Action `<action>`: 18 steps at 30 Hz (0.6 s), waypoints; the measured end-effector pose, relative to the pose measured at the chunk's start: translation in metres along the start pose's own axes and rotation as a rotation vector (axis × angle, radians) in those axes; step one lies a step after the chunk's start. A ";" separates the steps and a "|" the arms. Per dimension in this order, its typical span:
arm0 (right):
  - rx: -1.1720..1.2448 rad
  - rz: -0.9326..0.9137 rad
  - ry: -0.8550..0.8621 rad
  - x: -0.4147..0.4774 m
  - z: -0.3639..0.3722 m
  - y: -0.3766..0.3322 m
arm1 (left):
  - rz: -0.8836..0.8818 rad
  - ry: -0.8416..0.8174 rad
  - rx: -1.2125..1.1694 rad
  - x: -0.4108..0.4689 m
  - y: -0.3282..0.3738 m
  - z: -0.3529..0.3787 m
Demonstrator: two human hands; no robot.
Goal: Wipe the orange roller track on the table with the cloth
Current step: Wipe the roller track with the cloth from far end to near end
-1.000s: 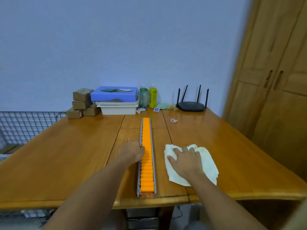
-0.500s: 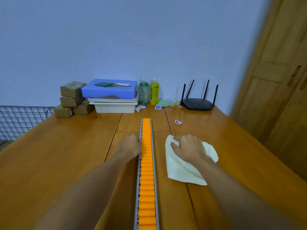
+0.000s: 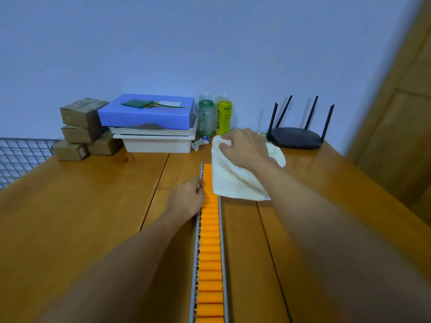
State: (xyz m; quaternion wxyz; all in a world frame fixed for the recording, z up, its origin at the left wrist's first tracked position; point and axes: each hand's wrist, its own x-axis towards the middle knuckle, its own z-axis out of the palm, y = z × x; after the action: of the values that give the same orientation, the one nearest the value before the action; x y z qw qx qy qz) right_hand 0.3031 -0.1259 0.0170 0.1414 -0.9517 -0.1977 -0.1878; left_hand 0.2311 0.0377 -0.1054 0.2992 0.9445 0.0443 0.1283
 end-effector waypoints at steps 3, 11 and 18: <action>-0.011 -0.012 -0.040 0.018 0.024 -0.011 | 0.002 0.052 -0.114 -0.002 -0.009 0.008; -0.175 -0.052 -0.160 0.029 0.085 -0.027 | 0.013 0.066 -0.208 0.003 -0.018 0.011; -0.256 -0.075 -0.159 0.028 0.096 -0.025 | 0.002 0.078 -0.231 0.006 -0.021 0.012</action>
State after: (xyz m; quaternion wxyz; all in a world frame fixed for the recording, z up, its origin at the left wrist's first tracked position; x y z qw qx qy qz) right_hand 0.3452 -0.0624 -0.0518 -0.0042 -0.9657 -0.2183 -0.1405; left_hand 0.2397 0.0489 -0.1257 0.4041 0.8980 0.0400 0.1697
